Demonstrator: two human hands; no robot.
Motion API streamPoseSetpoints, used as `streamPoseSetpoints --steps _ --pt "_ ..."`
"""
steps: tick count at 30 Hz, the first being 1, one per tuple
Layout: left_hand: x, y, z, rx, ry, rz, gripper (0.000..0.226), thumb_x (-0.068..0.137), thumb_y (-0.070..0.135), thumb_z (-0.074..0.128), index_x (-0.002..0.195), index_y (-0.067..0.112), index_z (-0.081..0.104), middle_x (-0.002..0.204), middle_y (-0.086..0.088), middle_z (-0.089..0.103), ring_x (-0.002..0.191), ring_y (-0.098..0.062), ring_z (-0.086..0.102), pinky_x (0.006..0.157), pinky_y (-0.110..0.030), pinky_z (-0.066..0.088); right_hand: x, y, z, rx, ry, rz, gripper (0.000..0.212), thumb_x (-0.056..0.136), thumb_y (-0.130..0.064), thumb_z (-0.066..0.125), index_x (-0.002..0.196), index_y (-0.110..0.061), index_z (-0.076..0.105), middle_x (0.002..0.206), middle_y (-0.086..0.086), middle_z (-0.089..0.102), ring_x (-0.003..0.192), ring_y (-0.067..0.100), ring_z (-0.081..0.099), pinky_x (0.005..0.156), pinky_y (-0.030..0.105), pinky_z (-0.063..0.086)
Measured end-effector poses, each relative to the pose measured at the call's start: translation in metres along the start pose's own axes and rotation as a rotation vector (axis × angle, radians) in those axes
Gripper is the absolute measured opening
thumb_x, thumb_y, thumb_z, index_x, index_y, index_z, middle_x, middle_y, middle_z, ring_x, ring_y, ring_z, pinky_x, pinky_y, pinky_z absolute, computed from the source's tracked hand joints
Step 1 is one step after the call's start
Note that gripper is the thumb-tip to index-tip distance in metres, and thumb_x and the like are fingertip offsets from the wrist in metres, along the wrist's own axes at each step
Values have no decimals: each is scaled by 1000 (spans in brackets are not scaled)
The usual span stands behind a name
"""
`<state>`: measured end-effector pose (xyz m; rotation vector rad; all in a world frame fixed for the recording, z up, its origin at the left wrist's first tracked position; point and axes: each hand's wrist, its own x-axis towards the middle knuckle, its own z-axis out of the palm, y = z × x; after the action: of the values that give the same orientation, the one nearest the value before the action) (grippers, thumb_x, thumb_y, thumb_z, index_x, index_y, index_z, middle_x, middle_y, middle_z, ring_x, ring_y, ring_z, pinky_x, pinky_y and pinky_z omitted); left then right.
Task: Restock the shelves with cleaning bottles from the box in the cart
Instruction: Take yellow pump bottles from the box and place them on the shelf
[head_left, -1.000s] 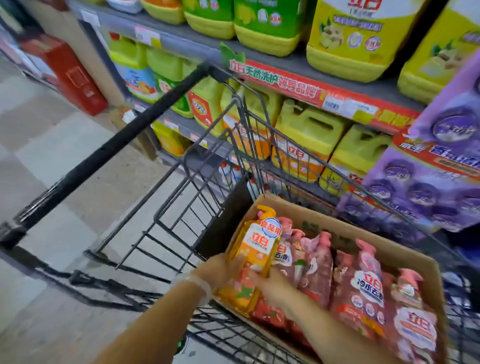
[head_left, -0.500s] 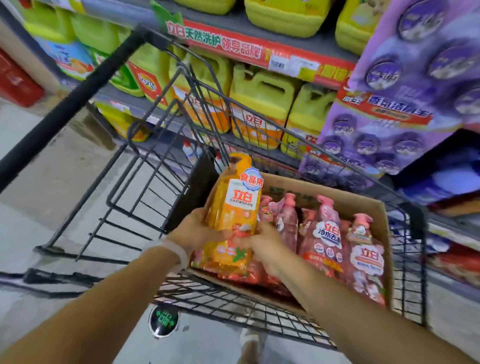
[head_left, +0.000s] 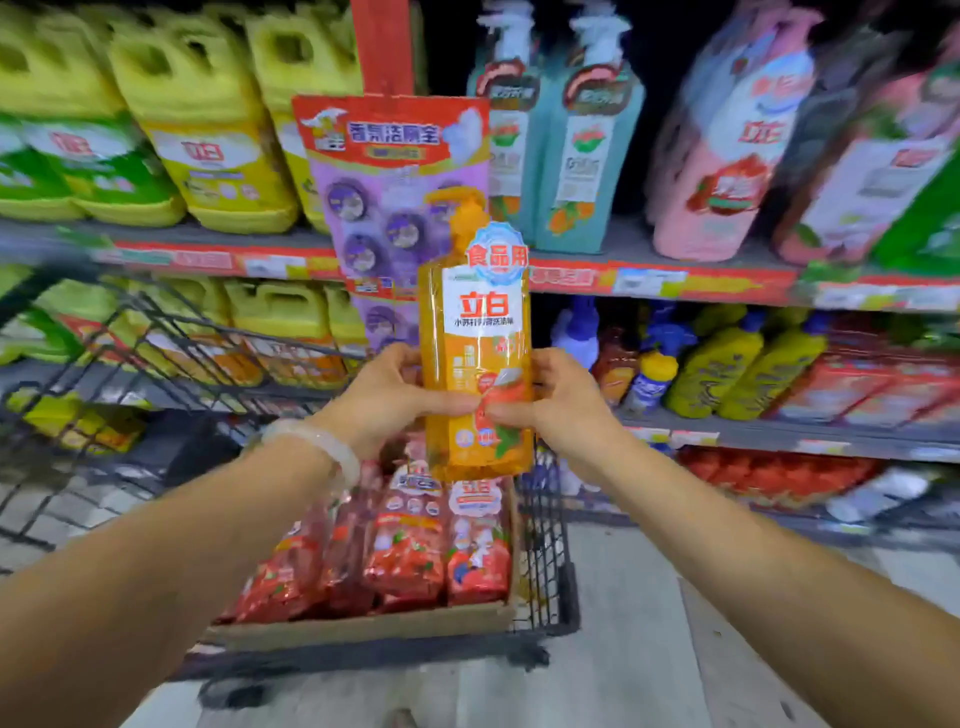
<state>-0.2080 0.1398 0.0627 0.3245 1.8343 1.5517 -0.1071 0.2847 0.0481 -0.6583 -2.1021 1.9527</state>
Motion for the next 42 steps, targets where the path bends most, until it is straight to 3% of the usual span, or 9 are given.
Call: streamPoseSetpoints --steps 3,7,11,22,26,30,35,39,42 --pt "-10 39 96 27 -99 112 35 63 -6 80 88 14 67 84 -4 75 66 -14 71 58 -31 60 -42 -24 -93 34 120 -74 50 62 7 80 99 -12 51 97 5 64 88 18 63 82 37 55" --pt "-23 91 219 102 -208 272 56 65 2 82 111 11 51 93 -1 68 75 -10 66 54 -19 57 -95 -52 -214 10 284 -180 53 64 10 78 109 -5 54 102 9 65 87 19 64 80 33 55" --pt "-32 142 325 156 -320 396 90 37 18 95 116 6 53 108 -13 69 91 -24 69 72 -37 60 -135 -79 -320 -37 444 -282 50 66 7 78 104 -11 51 105 6 64 83 11 63 74 23 55" --pt "-18 277 550 177 -514 671 60 61 6 84 112 9 51 86 -2 66 58 -5 66 43 -16 50 -173 -157 -542 -131 726 -470 44 70 13 72 110 4 55 98 9 64 73 8 60 62 15 54" --pt "18 320 618 135 -541 747 58 61 6 84 111 10 54 100 -7 69 74 -12 66 52 -20 54 -155 -186 -618 -166 748 -516 35 72 16 68 95 -7 56 91 5 64 76 10 61 64 17 55" --pt "56 372 677 84 -529 837 43 63 6 83 92 20 55 83 5 65 63 0 66 52 -17 53 -122 -219 -693 -200 767 -521 52 75 3 73 120 -4 50 115 7 63 103 23 64 81 30 56" --pt "104 432 744 76 -518 915 40 69 11 81 105 12 64 96 0 70 82 -13 69 74 -31 59 -75 -257 -773 -209 785 -594 57 78 -1 72 129 -6 47 118 2 61 105 24 63 85 36 55" --pt "130 464 790 72 -486 971 43 75 7 76 115 9 61 98 -1 69 81 -10 66 70 -23 57 -46 -276 -828 -165 761 -624 57 80 4 68 131 -6 45 114 2 60 104 24 62 73 26 55" --pt "153 485 817 86 -440 1004 42 76 9 76 116 10 60 100 0 68 87 -12 67 70 -23 57 -22 -288 -865 -166 717 -634 61 79 3 68 133 -8 43 119 3 59 112 25 59 88 37 55"
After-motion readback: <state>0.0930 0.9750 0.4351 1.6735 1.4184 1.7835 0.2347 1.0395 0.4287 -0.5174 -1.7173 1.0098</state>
